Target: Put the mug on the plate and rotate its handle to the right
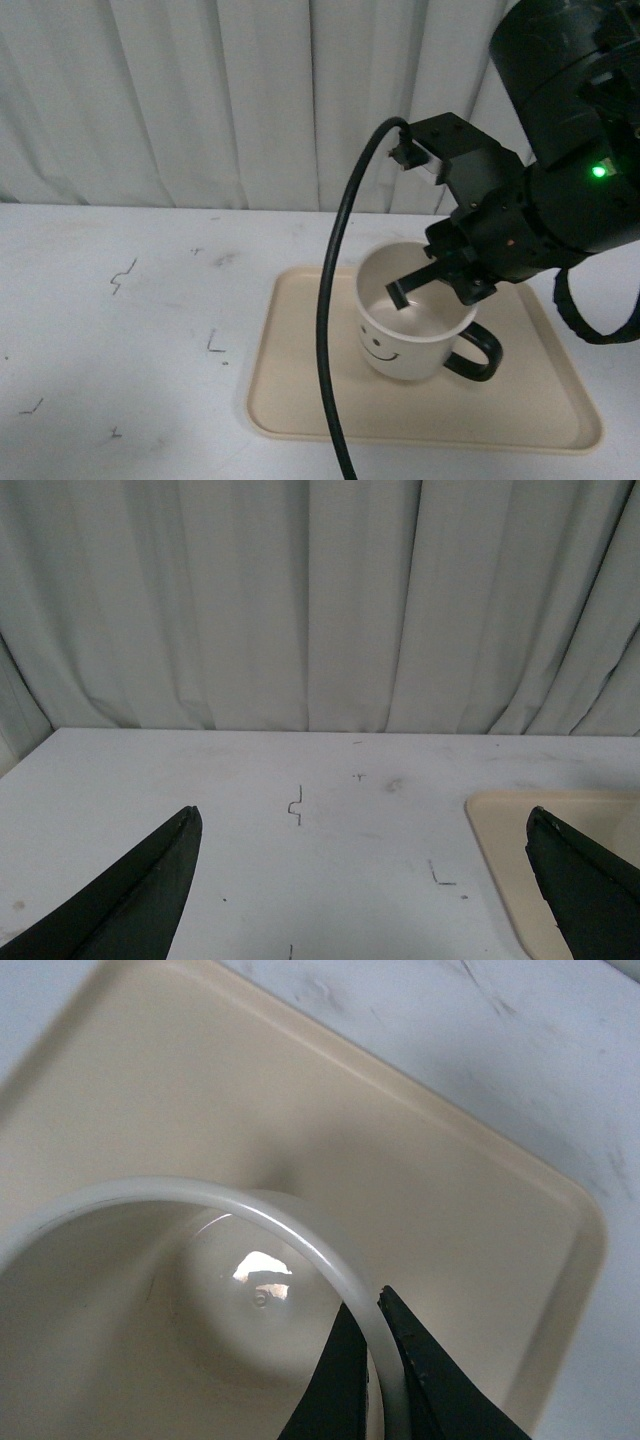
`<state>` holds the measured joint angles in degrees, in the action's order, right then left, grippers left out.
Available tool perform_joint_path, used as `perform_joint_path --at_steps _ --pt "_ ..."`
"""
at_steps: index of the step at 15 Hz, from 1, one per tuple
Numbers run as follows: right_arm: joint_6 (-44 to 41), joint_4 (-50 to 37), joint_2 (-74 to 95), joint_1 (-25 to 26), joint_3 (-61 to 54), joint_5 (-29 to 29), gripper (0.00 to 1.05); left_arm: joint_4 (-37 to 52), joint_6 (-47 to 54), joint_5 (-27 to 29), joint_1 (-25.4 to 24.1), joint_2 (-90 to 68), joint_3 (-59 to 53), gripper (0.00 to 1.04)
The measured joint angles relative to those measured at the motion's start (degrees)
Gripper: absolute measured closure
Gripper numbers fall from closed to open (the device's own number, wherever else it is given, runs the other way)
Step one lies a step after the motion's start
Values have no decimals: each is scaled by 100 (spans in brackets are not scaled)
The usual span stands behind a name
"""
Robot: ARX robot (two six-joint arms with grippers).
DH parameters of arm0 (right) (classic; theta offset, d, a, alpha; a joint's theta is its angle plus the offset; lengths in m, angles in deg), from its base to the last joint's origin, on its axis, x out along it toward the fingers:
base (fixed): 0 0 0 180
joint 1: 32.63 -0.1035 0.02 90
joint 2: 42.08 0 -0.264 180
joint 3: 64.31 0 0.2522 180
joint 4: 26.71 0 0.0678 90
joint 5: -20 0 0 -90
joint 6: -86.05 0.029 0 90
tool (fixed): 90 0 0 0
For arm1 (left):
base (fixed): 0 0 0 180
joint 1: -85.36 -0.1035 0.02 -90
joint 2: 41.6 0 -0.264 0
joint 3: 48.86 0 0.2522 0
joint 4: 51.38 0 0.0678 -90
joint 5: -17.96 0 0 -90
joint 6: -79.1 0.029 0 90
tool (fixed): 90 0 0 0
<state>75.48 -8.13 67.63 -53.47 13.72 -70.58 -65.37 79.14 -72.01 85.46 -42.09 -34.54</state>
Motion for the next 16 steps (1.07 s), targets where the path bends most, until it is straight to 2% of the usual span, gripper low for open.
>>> perform_joint_path --at_steps 3,7,14,16 --pt "-1405 22 -114 295 -264 146 101 0 0 -2 0 0 0 7" --pt "-2562 90 -245 404 -323 911 101 0 0 -2 0 0 0 7" --pt "-3156 120 -262 765 -378 1967 101 0 0 -2 0 0 0 7" --pt "-3270 317 -138 898 -345 2065 101 0 0 -2 0 0 0 7"
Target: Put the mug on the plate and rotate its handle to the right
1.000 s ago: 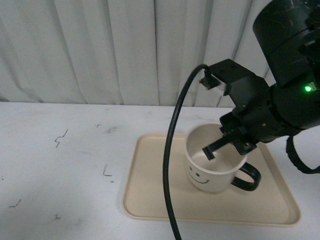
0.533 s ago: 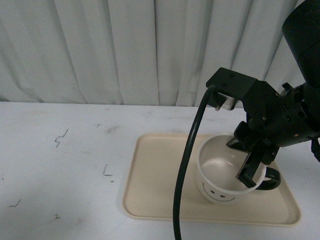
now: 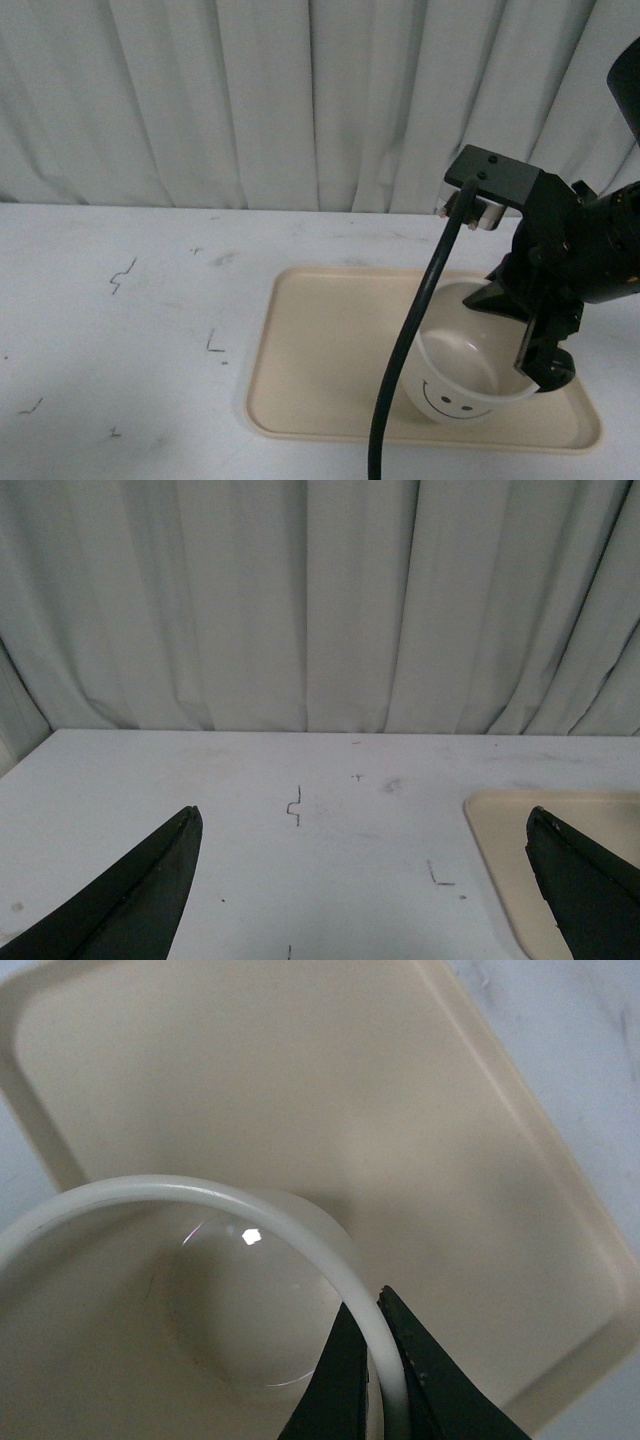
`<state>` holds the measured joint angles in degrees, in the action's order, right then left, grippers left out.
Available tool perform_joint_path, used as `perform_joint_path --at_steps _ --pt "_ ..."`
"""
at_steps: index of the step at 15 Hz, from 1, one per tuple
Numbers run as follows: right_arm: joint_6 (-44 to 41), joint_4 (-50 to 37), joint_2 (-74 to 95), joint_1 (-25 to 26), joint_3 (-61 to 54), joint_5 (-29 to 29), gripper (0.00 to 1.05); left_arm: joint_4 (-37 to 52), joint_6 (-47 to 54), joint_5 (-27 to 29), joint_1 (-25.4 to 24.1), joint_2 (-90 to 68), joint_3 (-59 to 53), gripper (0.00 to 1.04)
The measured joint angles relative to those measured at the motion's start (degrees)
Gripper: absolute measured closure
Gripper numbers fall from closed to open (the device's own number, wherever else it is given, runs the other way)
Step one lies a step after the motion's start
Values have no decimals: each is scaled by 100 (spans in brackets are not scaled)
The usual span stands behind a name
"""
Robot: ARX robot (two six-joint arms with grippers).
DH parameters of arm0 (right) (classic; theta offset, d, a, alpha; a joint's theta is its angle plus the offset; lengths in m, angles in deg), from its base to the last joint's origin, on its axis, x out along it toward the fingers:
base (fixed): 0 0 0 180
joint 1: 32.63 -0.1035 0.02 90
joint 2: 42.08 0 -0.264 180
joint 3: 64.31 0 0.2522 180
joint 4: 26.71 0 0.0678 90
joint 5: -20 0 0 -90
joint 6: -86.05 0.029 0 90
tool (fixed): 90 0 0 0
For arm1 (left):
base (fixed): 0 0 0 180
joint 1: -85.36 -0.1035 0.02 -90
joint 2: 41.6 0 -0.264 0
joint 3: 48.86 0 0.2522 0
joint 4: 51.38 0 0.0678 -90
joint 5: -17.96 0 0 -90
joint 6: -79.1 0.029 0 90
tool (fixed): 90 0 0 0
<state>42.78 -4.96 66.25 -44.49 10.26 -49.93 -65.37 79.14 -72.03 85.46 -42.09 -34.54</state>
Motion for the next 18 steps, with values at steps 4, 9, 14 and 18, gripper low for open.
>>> perform_joint_path --at_steps 4,9,14,18 --pt "-251 214 238 297 227 197 101 0 0 0 0 0 0 7" --pt "-428 404 601 625 538 330 101 2 0 0 0 0 0 7" --pt "-490 337 675 669 640 302 85 0 0 0 0 0 0 7" --pt "-549 98 457 667 590 529 30 0 0 0 0 0 0 7"
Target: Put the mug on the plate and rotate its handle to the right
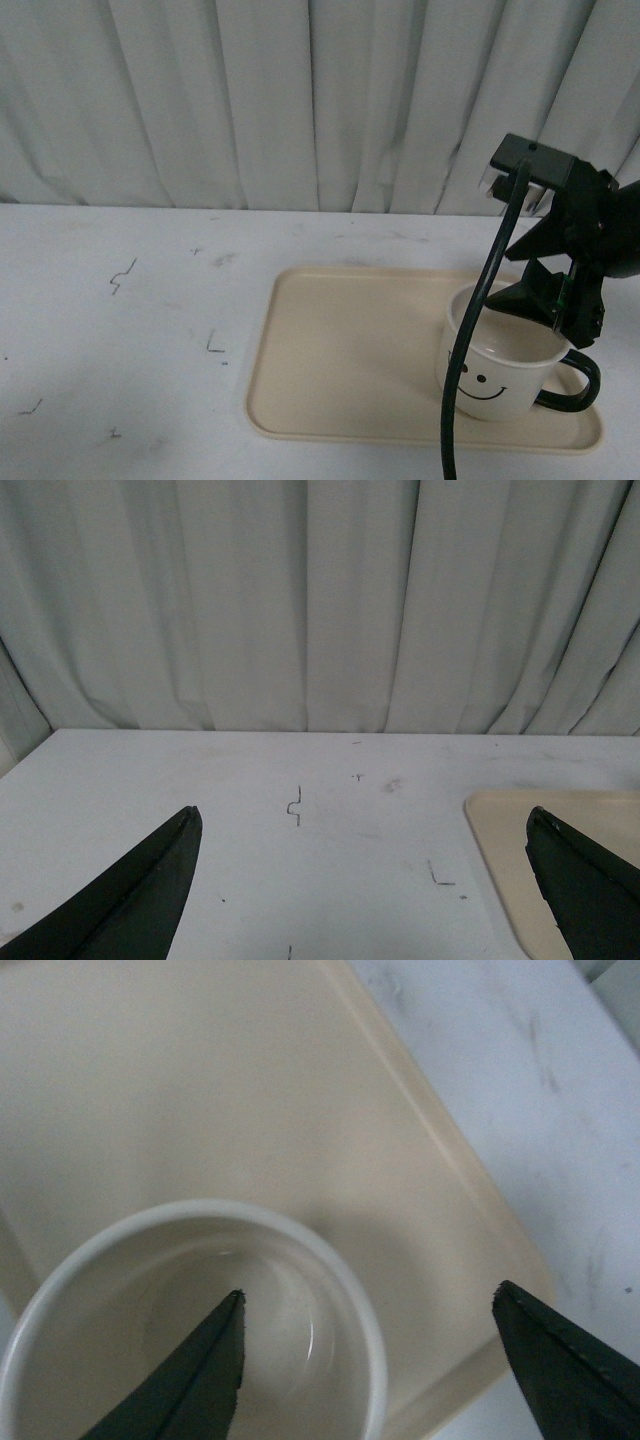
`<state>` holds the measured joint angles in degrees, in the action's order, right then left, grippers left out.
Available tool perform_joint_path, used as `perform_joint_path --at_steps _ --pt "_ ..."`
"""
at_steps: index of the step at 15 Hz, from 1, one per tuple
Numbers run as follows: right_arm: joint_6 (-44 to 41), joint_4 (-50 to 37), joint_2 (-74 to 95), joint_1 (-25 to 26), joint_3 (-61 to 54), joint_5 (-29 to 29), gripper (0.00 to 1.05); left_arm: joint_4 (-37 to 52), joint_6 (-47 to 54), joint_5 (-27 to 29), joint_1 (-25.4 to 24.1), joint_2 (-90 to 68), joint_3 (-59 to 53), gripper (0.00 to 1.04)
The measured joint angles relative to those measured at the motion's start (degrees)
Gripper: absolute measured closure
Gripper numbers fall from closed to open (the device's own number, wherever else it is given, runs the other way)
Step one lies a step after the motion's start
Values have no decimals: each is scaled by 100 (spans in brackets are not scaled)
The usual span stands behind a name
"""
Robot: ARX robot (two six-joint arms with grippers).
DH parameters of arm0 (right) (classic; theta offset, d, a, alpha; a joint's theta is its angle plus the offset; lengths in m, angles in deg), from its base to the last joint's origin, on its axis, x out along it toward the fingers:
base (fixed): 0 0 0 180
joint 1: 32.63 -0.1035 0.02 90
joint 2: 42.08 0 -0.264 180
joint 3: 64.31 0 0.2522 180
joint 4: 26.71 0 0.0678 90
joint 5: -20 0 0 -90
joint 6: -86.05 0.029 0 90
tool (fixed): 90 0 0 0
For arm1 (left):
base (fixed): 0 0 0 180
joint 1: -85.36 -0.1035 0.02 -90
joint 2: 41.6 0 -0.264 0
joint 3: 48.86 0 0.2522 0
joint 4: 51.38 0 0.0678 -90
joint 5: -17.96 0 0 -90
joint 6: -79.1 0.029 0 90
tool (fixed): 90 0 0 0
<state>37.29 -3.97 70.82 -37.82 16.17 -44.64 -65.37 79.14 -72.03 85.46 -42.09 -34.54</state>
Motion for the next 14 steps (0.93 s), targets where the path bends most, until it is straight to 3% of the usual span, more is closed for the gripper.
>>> perform_joint_path --at_steps 2,7,8,11,12,13,14 --pt "35 -267 -439 2 -133 210 5 0 0 0 0 0 0 7" --pt "363 -1104 -1338 74 -745 721 6 0 0 0 0 0 0 7" --pt "634 -1722 -1915 68 -1185 612 6 0 0 0 0 0 0 7" --pt "1867 -4942 -3816 -551 -3224 -1147 6 0 0 -2 0 0 0 7" --pt "2822 -5090 -3912 -638 -3416 -2498 17 2 0 2 0 0 0 7" --pt "4378 -5292 -4601 -358 -4413 -3449 50 0 0 0 0 0 0 7" --pt "4638 -5383 -4988 -254 -4776 -3333 68 0 0 0 0 0 0 7"
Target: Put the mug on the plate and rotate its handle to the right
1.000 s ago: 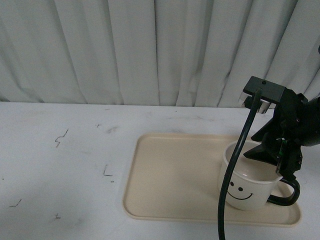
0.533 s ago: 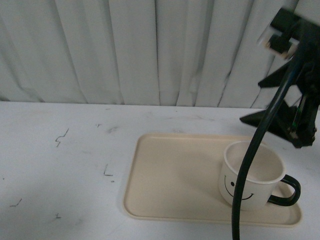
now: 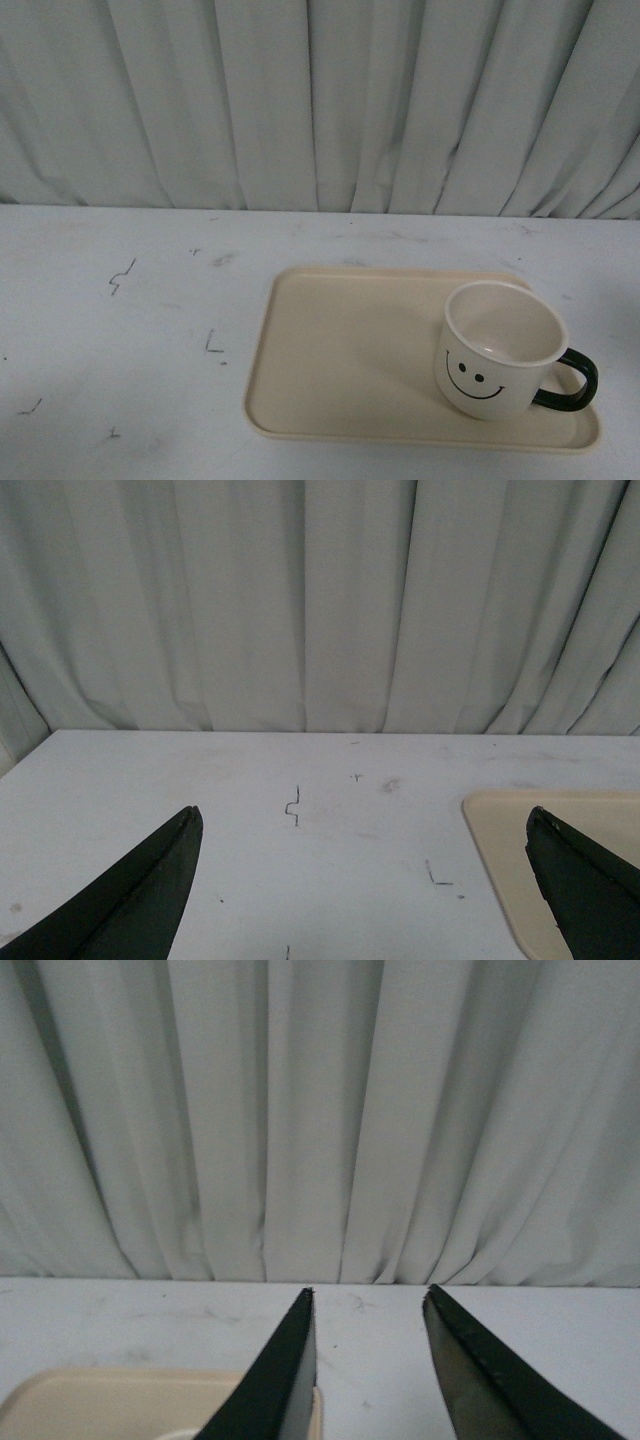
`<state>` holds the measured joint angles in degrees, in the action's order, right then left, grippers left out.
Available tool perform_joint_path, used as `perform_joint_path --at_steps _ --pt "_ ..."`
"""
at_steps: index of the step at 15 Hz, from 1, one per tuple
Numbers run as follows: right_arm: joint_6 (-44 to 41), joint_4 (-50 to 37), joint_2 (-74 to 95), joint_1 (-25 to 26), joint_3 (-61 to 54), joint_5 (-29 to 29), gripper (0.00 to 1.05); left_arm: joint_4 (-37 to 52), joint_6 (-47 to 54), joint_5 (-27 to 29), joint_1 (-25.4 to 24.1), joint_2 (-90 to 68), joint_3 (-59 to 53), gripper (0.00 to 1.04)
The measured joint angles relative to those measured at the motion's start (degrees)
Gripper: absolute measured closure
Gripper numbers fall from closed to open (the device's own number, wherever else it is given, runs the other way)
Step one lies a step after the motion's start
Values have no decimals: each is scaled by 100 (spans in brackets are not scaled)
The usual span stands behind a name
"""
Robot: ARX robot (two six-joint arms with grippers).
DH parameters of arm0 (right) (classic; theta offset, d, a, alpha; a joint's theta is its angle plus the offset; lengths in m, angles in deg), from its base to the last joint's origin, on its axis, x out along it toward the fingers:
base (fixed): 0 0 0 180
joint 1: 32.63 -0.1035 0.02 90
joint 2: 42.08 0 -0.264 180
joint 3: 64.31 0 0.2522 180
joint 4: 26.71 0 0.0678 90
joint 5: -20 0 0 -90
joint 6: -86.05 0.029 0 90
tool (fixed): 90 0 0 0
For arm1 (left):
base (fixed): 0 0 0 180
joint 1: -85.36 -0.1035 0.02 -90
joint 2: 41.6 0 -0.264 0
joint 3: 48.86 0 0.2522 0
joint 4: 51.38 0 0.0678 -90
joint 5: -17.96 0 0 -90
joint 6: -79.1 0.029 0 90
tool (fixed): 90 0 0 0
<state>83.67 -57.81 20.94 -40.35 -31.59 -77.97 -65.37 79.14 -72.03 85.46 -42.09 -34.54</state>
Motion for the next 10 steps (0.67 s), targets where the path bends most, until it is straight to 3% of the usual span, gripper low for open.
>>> perform_joint_path --at_steps 2,6,10 --pt "131 68 -579 214 -656 214 103 0 0 0 0 0 0 7" --pt "155 435 -1499 769 -1209 756 103 0 -2 2 0 0 0 7" --pt "155 1016 -2433 802 -1547 778 103 0 0 0 0 0 0 7"
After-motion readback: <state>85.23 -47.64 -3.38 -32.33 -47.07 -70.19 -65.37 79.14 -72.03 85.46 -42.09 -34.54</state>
